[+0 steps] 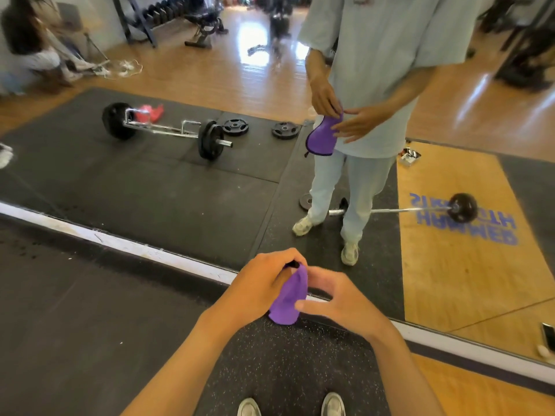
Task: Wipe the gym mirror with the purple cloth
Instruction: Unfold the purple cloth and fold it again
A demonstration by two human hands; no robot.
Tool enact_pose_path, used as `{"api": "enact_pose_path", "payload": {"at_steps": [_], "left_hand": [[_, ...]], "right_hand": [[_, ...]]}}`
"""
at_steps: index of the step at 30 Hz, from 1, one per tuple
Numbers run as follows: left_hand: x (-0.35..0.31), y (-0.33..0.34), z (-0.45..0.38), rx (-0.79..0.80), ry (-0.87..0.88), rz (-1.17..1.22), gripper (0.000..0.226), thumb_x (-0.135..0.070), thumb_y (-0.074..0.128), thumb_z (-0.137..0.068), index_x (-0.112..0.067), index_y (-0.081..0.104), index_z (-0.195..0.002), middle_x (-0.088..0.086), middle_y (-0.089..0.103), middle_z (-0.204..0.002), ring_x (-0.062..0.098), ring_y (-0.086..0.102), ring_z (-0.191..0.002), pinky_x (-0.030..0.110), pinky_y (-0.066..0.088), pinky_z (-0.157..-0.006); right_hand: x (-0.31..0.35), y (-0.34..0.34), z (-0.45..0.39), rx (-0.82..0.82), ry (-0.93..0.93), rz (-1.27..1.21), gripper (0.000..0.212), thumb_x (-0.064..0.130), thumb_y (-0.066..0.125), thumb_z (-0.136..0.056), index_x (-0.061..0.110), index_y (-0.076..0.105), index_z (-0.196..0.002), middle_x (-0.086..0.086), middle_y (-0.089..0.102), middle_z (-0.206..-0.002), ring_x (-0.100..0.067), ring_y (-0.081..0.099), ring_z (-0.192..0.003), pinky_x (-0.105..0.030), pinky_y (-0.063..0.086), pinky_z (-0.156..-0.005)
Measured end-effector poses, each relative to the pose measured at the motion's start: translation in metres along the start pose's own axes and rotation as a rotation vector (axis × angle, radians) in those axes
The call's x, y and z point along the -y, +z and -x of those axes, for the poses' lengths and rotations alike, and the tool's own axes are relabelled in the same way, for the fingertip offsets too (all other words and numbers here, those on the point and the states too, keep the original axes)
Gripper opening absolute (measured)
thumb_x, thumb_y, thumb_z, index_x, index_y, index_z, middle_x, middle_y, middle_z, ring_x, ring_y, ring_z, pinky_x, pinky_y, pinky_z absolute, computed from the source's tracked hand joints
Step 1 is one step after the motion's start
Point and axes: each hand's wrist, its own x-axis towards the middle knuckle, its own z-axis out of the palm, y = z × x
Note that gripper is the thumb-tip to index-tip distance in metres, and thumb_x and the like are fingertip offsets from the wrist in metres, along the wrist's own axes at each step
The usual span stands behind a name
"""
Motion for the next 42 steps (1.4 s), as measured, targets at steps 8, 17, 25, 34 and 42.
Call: {"api": "enact_pose_path", "payload": {"at_steps": [8,17,25,34,42], "left_hand": [[0.025,-0.009,0.005,-0.222,-0.224,0.258,0.018,-0.018,0.07,-0.1,-0.031,0.061,-0.109,-0.013,0.075,-0.103,0.004,0.068,-0.101,0.02,0.052,-0.087],[0.026,0.049,0.01,-0.107,-0.73,0.901,0.058,-0.074,0.053,-0.081,-0.03,0.07,-0.115,-0.006,0.076,-0.119,0.016,0.066,-0.124,0.039,0.048,-0.113],[0.021,0.062,0.028,-0.487,-0.55,0.624,0.025,-0.024,0.081,-0.091,-0.025,0.068,-0.112,-0.008,0.08,-0.097,0.008,0.075,-0.095,0.013,0.056,-0.07],[0.038,0.056,0.05,-0.498,-0.535,0.63,0.025,-0.021,0.052,-0.11,-0.037,0.054,-0.129,0.009,0.074,-0.098,0.011,0.07,-0.094,0.011,0.051,-0.073],[0.074,0.03,0.081,-0.418,-0.283,0.278,0.042,-0.007,0.088,-0.083,-0.027,0.073,-0.117,-0.016,0.071,-0.112,0.003,0.068,-0.106,0.018,0.058,-0.086]], "right_hand": [[0.008,0.014,-0.01,0.001,-0.017,0.027,0.06,0.054,0.06,-0.099,-0.005,0.059,-0.087,-0.024,0.054,-0.074,-0.032,0.049,-0.064,-0.038,0.036,-0.066],[0.008,0.01,-0.006,-0.31,0.183,-0.428,0.026,0.037,0.049,-0.108,0.027,0.072,-0.115,0.007,0.077,-0.112,-0.016,0.07,-0.111,-0.037,0.055,-0.098],[-0.002,0.011,-0.01,-0.402,0.146,-0.123,0.04,0.041,0.046,-0.108,0.006,0.068,-0.11,-0.008,0.061,-0.087,-0.013,0.056,-0.081,-0.028,0.042,-0.072],[-0.008,0.023,-0.014,-0.367,0.131,-0.304,0.063,0.009,0.084,-0.085,0.037,0.049,-0.13,-0.005,0.077,-0.098,-0.019,0.074,-0.099,-0.039,0.061,-0.089],[-0.006,0.057,-0.028,-0.347,-0.008,0.134,0.048,-0.002,0.08,-0.085,0.025,0.073,-0.123,0.012,0.067,-0.116,-0.013,0.068,-0.107,-0.018,0.057,-0.086]]}}
